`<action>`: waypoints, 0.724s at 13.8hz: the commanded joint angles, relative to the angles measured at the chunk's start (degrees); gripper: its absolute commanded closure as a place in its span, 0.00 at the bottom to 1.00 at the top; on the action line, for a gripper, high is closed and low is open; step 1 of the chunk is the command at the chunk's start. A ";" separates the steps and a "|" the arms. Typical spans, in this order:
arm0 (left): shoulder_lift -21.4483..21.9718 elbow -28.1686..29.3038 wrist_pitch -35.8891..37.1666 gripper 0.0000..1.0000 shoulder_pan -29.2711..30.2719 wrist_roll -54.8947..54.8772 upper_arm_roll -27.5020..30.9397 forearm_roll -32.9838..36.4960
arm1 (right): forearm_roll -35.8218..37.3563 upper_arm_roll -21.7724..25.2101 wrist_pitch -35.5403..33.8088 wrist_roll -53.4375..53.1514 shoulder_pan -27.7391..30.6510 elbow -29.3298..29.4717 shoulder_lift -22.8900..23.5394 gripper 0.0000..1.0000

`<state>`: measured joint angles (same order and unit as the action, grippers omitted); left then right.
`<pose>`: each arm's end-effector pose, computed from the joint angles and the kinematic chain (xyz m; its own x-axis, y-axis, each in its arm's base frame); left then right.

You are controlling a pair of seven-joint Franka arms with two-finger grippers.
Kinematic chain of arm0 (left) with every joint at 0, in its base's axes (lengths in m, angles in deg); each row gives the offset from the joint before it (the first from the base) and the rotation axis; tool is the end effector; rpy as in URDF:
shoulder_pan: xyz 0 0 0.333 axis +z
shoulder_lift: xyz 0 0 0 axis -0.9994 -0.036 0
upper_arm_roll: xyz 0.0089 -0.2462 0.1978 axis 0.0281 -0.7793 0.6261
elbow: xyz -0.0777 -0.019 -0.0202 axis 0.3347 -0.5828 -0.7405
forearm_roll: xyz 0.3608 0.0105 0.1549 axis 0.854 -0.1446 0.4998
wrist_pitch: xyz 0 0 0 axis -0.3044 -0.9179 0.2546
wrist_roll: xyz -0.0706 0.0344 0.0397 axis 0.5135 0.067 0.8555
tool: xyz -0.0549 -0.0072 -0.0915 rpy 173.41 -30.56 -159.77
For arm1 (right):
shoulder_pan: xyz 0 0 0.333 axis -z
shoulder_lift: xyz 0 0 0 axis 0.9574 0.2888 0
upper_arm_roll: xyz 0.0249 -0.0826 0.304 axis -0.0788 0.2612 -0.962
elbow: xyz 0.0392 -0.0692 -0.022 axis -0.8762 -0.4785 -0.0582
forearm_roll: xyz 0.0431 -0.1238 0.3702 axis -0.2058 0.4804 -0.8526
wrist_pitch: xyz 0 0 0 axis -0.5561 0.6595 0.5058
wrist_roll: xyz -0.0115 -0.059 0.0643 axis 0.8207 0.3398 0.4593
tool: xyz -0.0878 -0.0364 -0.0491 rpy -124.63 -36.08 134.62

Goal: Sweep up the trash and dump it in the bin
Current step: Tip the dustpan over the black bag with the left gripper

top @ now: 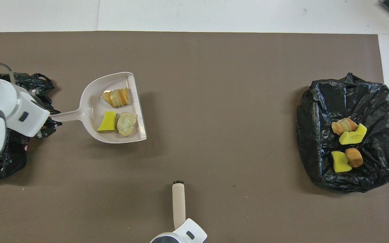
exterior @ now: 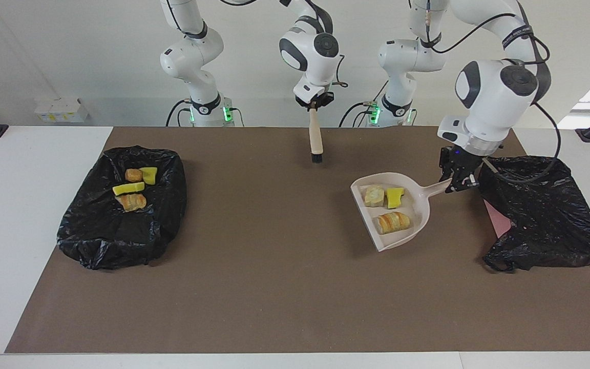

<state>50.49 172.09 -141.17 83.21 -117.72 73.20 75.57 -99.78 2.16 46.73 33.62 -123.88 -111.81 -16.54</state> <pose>0.5642 -0.0325 0.4909 0.1660 -0.9861 0.0063 -0.9861 -0.1661 -0.0080 0.2254 0.4437 0.3627 0.9368 0.0284 -0.3488 0.0425 -0.9986 0.0327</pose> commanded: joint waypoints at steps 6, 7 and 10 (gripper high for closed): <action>-3.11 -8.95 6.28 1.00 14.54 -18.76 -0.33 -1.21 | -1.38 0.12 3.82 2.28 0.57 -3.81 0.79 1.00; -3.63 -10.61 7.42 1.00 16.48 -21.14 -0.41 -1.13 | -1.38 0.12 4.27 2.28 0.57 -4.17 0.88 1.00; -5.92 -15.19 8.83 1.00 24.82 -32.56 -0.33 -0.42 | -1.38 0.12 4.36 3.76 0.74 -5.13 0.61 1.00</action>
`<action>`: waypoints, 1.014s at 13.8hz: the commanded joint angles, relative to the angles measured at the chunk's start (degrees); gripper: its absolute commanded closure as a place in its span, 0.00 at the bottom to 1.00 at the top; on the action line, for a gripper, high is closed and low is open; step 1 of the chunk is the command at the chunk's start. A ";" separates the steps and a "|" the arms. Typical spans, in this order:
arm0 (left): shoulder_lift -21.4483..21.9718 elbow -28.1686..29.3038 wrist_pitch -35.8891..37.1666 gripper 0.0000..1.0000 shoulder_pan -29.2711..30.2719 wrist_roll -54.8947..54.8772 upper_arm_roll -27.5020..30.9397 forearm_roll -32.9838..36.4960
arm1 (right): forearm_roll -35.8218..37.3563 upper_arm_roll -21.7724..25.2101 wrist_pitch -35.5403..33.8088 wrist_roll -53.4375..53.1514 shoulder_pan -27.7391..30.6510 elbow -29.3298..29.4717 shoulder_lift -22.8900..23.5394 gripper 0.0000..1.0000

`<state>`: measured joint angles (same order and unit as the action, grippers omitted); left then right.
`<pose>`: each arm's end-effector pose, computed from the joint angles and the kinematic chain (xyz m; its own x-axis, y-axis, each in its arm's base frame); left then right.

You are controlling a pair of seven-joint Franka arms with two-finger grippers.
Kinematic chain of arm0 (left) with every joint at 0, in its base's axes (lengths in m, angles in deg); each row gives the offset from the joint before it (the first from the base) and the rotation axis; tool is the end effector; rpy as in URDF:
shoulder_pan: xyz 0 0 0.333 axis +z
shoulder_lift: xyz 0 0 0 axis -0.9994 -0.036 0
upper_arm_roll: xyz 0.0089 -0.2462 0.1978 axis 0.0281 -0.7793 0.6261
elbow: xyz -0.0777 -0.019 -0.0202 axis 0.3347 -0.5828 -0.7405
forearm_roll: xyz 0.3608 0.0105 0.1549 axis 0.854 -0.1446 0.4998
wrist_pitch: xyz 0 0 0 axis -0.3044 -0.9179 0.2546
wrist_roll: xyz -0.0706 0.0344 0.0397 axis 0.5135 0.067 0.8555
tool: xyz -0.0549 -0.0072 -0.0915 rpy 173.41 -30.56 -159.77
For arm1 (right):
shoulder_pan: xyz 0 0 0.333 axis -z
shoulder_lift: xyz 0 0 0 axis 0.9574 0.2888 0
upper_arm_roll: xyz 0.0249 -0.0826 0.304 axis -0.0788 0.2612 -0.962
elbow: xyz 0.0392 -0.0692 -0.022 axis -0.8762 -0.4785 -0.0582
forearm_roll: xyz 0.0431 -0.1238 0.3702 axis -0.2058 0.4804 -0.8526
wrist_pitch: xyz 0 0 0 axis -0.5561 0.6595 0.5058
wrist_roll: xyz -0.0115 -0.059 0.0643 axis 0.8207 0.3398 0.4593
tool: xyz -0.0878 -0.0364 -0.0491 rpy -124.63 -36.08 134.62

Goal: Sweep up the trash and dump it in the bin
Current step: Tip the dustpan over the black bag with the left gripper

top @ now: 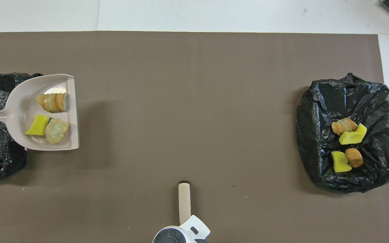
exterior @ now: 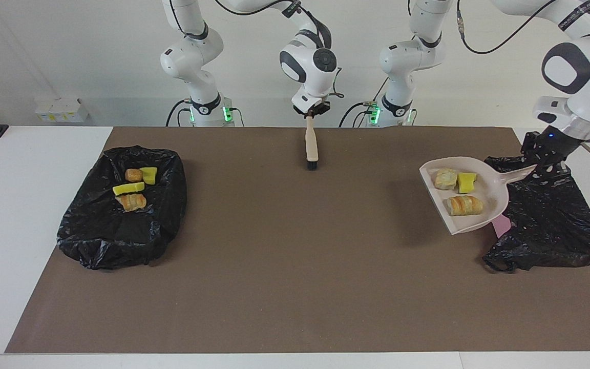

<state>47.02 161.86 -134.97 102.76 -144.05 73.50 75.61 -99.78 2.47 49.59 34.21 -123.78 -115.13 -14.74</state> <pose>0.5641 0.1672 0.5322 0.0530 -0.9986 -0.0026 -0.9984 -0.0529 -0.0188 0.2247 0.4314 0.3265 0.9308 0.0073 -0.3654 0.0340 -0.9972 0.0666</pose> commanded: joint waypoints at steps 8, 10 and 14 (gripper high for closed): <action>-9.66 -17.01 -2.35 1.00 12.15 -11.10 -0.63 15.42 | -1.38 -0.10 0.89 5.82 1.43 -1.81 -0.75 0.57; -9.93 -16.40 -6.05 1.00 11.10 -10.49 -0.71 24.19 | -1.29 -0.10 0.62 5.81 2.39 -1.46 -0.49 0.41; -8.18 -10.17 -10.89 1.00 8.74 -3.82 -0.71 30.79 | -0.94 0.17 0.62 5.82 5.73 0.91 -1.44 0.16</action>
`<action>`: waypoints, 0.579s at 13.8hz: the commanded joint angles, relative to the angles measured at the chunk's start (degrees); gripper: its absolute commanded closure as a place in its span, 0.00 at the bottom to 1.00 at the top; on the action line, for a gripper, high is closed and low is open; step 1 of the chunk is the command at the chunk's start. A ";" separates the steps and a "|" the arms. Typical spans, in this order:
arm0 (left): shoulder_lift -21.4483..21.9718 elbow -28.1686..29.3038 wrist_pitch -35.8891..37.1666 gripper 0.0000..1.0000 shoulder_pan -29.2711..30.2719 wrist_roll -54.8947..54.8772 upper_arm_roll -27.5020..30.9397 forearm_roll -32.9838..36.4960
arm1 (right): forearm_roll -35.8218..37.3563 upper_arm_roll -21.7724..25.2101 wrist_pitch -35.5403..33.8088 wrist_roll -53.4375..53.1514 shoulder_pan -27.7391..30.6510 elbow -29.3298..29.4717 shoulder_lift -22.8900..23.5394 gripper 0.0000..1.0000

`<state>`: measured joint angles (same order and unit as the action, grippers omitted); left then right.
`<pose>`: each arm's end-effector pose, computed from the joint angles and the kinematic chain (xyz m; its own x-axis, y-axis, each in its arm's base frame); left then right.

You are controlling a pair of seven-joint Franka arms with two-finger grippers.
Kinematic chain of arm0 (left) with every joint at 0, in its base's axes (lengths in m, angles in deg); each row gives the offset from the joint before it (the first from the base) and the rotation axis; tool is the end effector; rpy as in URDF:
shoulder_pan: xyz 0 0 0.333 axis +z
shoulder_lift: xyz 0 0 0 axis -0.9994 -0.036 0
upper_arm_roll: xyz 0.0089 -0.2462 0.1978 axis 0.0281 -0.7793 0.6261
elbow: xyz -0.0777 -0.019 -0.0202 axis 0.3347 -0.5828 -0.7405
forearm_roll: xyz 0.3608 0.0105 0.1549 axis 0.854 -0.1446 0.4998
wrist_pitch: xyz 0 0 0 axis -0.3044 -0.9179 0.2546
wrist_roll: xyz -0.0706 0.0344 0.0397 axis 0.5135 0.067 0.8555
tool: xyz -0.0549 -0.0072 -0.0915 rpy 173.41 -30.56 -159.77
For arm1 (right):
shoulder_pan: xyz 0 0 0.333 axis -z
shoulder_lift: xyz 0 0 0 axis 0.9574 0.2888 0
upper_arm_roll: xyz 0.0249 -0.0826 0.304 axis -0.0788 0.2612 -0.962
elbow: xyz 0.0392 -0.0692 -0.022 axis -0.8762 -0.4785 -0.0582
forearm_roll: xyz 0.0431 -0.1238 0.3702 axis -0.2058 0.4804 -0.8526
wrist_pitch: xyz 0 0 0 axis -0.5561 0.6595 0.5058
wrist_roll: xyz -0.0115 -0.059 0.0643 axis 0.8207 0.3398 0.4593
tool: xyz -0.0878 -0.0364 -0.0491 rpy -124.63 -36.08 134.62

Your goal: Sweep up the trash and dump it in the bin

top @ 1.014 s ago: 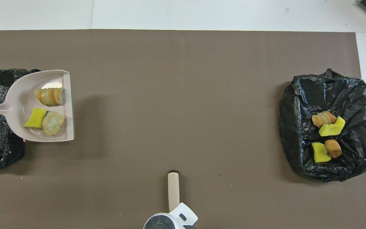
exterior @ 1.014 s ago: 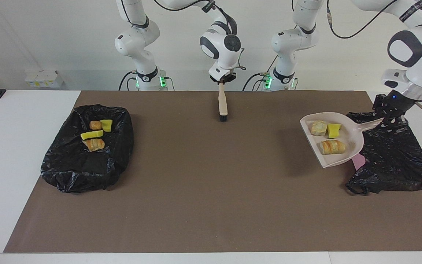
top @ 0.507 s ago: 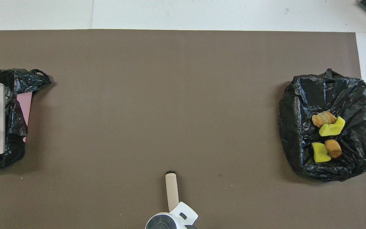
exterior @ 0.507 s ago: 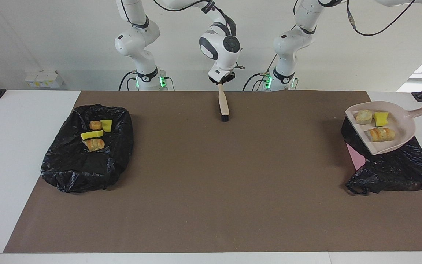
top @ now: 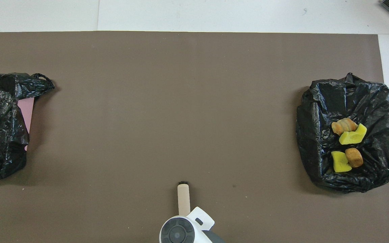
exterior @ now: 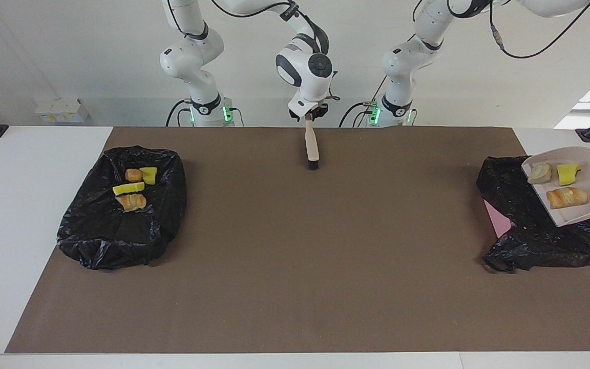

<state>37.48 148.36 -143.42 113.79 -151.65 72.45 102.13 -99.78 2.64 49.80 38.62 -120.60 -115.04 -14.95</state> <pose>0.5769 0.3199 0.5661 -0.0236 -0.8767 -0.4805 -0.9990 0.0387 -0.0217 0.2502 0.4183 0.3291 0.9310 0.0313 -0.3638 0.0461 -0.9984 0.0321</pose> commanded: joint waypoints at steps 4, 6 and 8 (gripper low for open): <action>5.75 10.46 -2.19 1.00 -6.33 14.94 0.42 17.45 | -0.68 0.09 -1.51 2.37 11.68 5.47 -3.52 0.00; 6.20 10.38 -0.79 1.00 -7.39 17.67 0.42 23.87 | 0.20 0.27 -5.02 2.55 16.07 8.98 -4.13 0.00; 6.99 9.85 -0.61 1.00 -7.39 19.09 0.42 27.76 | 2.74 0.18 -5.65 5.00 20.64 12.14 -4.14 0.00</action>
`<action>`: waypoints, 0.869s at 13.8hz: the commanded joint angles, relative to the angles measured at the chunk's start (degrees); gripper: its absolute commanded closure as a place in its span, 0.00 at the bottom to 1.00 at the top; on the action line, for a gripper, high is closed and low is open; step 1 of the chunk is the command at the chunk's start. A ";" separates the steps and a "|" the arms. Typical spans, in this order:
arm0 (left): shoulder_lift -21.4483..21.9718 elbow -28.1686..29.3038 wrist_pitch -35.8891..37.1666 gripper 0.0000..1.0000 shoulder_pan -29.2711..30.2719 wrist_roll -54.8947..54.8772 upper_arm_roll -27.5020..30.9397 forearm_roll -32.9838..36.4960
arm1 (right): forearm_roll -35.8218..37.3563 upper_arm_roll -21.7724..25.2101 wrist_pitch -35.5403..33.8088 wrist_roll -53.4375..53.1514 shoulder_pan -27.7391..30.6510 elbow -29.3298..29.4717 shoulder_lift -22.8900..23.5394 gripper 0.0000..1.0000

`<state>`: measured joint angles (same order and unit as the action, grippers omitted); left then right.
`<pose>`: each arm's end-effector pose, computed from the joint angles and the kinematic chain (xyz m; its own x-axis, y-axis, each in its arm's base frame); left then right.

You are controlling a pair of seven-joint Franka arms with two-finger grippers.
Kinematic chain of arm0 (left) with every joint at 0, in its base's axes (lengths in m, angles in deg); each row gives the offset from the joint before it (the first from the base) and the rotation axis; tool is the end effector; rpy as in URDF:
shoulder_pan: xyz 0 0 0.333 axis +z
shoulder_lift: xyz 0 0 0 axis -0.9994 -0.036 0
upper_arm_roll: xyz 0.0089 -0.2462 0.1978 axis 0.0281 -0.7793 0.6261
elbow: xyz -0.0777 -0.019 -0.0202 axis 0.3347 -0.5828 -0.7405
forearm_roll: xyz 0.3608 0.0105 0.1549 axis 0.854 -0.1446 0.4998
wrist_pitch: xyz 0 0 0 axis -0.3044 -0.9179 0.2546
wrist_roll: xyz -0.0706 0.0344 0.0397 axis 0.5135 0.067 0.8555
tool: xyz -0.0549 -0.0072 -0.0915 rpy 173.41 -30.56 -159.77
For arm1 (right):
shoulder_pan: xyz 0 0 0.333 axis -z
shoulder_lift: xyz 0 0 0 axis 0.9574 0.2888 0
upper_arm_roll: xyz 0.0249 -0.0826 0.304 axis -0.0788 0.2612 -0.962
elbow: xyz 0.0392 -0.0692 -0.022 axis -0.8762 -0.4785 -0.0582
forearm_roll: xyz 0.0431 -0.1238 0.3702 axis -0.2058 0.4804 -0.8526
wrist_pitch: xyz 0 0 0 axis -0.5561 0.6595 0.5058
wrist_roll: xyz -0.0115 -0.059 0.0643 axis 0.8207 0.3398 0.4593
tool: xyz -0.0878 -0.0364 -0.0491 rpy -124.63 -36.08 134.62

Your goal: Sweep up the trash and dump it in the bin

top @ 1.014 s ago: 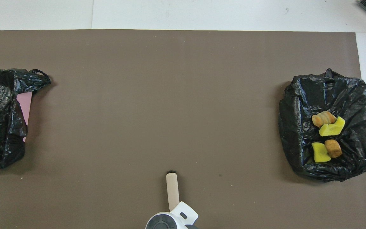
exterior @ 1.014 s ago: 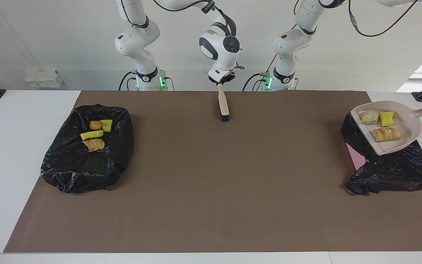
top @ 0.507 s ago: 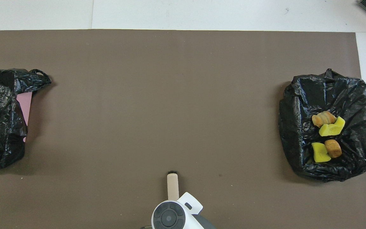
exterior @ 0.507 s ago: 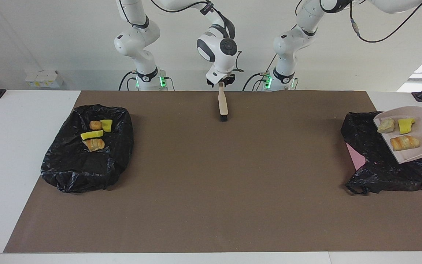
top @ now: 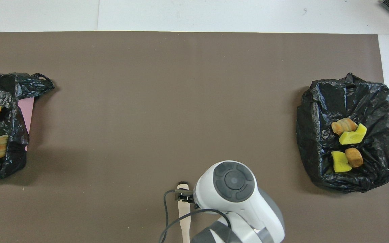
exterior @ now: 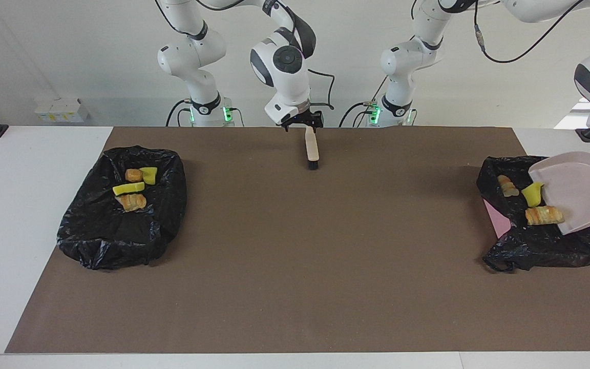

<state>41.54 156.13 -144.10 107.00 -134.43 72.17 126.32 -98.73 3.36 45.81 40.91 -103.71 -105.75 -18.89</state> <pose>0.5854 0.2593 0.5613 -0.0154 -0.6558 -0.7547 -0.9999 0.0120 0.0100 0.3889 0.3455 0.4281 0.9536 -0.1580 -0.2562 -0.1891 -0.9767 -0.1015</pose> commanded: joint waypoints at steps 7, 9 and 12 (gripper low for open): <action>6.01 1.03 2.44 1.00 -0.61 2.83 0.35 -6.13 | 8.89 -0.46 -5.26 13.34 14.13 12.43 0.16 0.00; 6.19 1.02 3.67 1.00 -0.35 3.09 0.43 -13.53 | 10.66 -0.37 -5.61 15.19 17.12 14.63 -0.19 0.00; 6.36 1.28 6.22 1.00 -0.61 8.17 0.17 -22.49 | 14.17 -0.29 -7.10 17.04 22.65 18.59 -0.28 0.00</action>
<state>46.44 156.19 -139.69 106.99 -129.96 72.22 108.42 -86.73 3.77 41.10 56.04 -84.60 -90.15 -19.23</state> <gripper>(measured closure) 0.687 0.000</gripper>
